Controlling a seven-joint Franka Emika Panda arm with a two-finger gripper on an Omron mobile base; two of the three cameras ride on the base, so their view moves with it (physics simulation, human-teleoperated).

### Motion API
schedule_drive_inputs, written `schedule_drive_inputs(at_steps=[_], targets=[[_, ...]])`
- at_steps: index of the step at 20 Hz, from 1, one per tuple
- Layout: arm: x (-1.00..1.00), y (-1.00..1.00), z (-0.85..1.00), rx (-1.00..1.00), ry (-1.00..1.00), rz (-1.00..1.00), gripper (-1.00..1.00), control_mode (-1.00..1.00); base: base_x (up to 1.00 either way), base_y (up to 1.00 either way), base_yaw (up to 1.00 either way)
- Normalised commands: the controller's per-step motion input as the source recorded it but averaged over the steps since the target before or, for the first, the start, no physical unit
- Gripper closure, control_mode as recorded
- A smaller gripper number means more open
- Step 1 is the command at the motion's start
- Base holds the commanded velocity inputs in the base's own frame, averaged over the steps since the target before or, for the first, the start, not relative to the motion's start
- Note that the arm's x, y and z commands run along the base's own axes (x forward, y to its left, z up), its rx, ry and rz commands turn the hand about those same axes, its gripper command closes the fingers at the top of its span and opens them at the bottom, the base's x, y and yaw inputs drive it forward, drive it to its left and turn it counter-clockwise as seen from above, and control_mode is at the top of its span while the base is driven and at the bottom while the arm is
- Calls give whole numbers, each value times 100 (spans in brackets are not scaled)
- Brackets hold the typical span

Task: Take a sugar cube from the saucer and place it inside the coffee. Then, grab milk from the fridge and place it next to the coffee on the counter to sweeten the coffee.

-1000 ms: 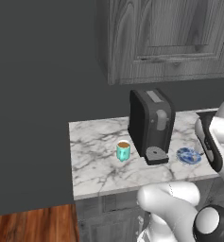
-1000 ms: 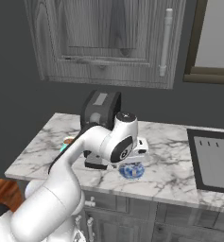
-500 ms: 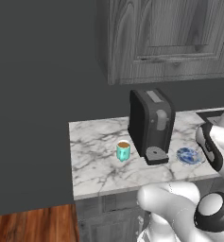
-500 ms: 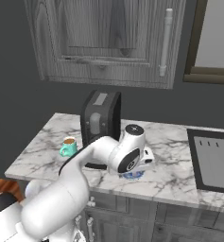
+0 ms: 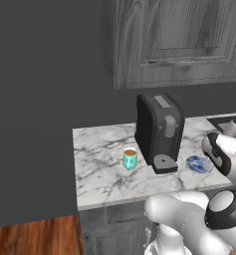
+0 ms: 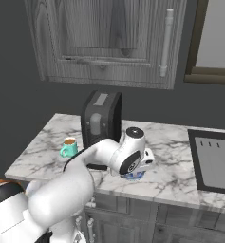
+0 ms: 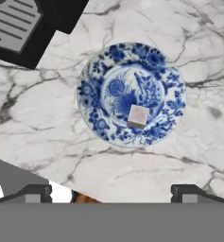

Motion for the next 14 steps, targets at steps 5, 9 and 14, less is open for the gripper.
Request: schedule_drive_inputs(at_steps=[5, 9, 14], targets=[[21, 0, -10, 0, 0, 0, -100, -100, 0, 0, 0], [8, 0, -15, 0, 0, 0, -100, -100, 0, 0, 0], [10, 0, -25, 0, 0, 0, -100, -100, 0, 0, 0]])
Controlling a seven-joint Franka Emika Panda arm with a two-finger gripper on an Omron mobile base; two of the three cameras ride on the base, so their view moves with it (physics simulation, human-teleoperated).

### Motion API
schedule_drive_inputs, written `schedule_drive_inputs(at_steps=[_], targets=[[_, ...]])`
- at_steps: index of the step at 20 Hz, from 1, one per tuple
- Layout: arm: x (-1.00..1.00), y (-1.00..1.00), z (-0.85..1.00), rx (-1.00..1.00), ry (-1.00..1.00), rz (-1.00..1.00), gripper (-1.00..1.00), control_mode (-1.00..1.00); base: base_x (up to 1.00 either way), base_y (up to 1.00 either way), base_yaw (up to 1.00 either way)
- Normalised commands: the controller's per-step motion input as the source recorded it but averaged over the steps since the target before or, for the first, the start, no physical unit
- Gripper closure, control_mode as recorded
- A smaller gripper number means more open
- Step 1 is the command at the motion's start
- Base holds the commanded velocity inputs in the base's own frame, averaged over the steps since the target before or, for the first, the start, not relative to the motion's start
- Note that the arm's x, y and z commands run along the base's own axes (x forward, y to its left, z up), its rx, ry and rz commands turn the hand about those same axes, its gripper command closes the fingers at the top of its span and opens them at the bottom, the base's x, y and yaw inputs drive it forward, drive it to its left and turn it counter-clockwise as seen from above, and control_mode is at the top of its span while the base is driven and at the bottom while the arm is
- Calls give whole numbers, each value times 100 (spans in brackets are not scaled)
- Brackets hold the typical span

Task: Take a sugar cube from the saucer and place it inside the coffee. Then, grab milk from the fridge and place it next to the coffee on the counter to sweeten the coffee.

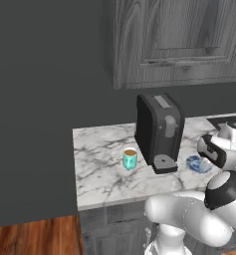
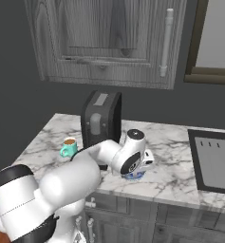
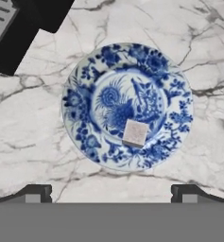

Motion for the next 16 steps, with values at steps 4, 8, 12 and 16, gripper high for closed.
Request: schedule_drive_inputs(at_steps=[4, 8, 12, 16], targets=[[37, 0, -10, 0, 0, 0, -100, -100, 0, 0, 0], [22, 0, -11, 0, 0, 0, -100, -100, 0, 0, 0], [3, 0, -21, 0, 0, 0, -100, -100, 0, 0, 0], [0, -1, -20, 0, 0, 0, -100, -100, 0, 0, 0]])
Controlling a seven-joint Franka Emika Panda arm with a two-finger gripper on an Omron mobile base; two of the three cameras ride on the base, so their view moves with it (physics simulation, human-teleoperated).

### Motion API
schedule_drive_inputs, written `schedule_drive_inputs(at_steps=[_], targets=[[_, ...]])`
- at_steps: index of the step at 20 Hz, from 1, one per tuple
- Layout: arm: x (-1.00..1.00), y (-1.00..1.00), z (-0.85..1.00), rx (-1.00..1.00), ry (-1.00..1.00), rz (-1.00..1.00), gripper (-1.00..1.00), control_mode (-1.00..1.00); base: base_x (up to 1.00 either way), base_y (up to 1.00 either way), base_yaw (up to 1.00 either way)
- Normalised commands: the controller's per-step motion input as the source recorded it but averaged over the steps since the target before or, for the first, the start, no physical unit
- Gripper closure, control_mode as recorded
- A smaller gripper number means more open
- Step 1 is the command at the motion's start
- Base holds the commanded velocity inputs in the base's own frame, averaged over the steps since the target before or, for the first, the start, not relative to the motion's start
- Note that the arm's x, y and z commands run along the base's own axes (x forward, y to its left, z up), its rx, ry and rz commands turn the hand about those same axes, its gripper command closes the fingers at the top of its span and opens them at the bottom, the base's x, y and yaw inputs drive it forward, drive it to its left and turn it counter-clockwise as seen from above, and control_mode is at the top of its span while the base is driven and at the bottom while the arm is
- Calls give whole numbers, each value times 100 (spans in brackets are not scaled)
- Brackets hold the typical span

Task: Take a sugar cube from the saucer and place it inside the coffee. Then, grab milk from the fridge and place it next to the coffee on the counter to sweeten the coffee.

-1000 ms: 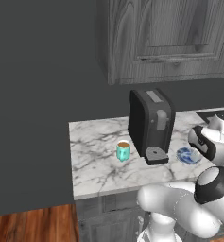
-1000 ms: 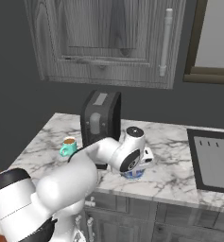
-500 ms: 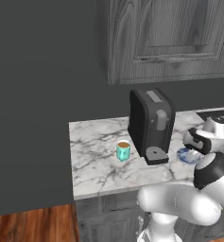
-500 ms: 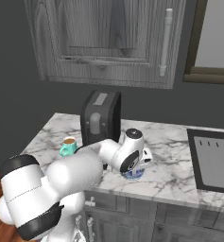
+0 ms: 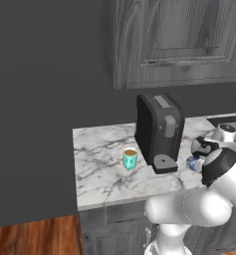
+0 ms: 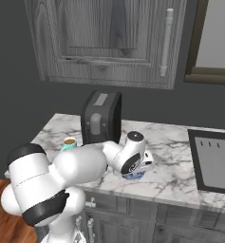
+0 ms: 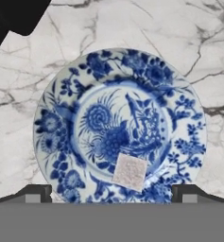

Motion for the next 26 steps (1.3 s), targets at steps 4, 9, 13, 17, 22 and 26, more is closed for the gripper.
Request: schedule_drive_inputs(at_steps=[4, 9, 13, 17, 22, 26], targets=[[0, -2, -11, 0, 0, 0, -100, -100, 0, 0, 0], [0, -6, -3, 0, 0, 0, -100, -100, 0, 0, 0], [5, -7, -3, 0, 0, 0, -100, -100, 0, 0, 0], [1, -8, -3, 0, 0, 0, -100, -100, 0, 0, 0], [2, -5, -2, 0, 0, 0, -100, -100, 0, 0, 0], [0, -2, -7, 0, 0, 0, -100, -100, 0, 0, 0]])
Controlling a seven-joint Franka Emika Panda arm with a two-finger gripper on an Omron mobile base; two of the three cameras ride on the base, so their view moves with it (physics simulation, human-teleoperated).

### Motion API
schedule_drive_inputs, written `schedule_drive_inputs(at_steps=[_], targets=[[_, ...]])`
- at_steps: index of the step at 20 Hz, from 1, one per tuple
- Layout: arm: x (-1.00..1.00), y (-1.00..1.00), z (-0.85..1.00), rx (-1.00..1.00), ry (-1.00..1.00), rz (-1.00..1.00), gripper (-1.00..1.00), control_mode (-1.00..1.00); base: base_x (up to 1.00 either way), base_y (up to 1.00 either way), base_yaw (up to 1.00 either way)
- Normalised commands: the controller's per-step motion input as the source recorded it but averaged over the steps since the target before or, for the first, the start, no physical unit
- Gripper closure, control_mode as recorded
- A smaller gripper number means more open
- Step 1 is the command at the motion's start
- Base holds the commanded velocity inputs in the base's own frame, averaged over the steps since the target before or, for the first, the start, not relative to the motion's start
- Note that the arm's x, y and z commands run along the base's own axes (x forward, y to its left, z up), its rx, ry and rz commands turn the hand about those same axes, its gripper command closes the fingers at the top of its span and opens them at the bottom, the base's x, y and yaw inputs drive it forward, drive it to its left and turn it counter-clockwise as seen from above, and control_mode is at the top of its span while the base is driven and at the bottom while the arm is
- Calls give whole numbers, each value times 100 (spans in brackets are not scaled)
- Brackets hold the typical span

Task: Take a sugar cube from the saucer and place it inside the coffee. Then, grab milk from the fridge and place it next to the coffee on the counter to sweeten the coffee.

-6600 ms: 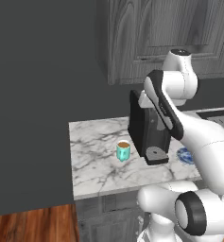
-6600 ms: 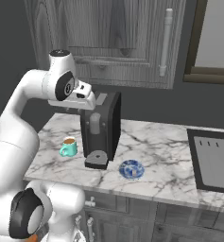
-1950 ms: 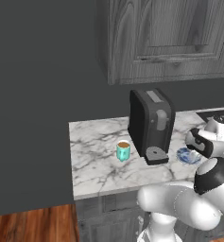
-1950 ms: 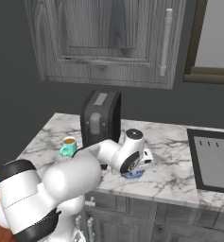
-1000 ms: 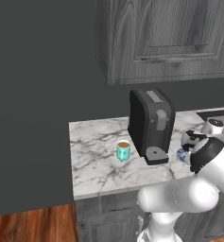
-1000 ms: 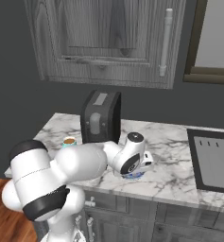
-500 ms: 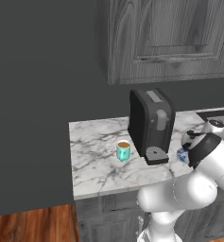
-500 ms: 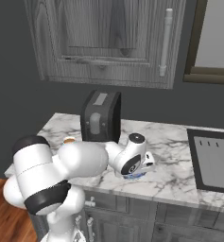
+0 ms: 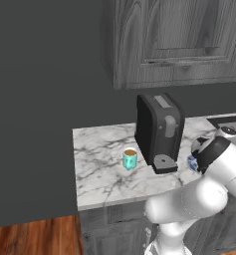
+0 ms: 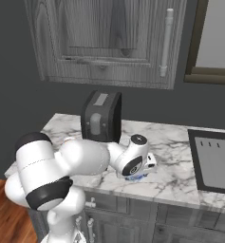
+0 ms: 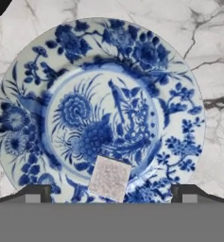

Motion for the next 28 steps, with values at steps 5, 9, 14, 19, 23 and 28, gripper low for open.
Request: schedule_drive_inputs(at_steps=[5, 9, 14, 19, 23, 28], targets=[[12, 0, -1, 0, 0, 0, -100, -100, 0, 0, 0], [13, 0, 0, 0, 0, 0, -100, -100, 0, 0, 0], [5, 0, -10, 0, 0, 0, -100, -100, 0, 0, 0], [0, 0, -15, 0, 0, 0, 100, -100, 0, 0, 0], [10, 0, -6, 2, 0, 0, 100, -100, 0, 0, 0], [10, 0, 0, 0, 0, 0, 100, -100, 0, 0, 0]])
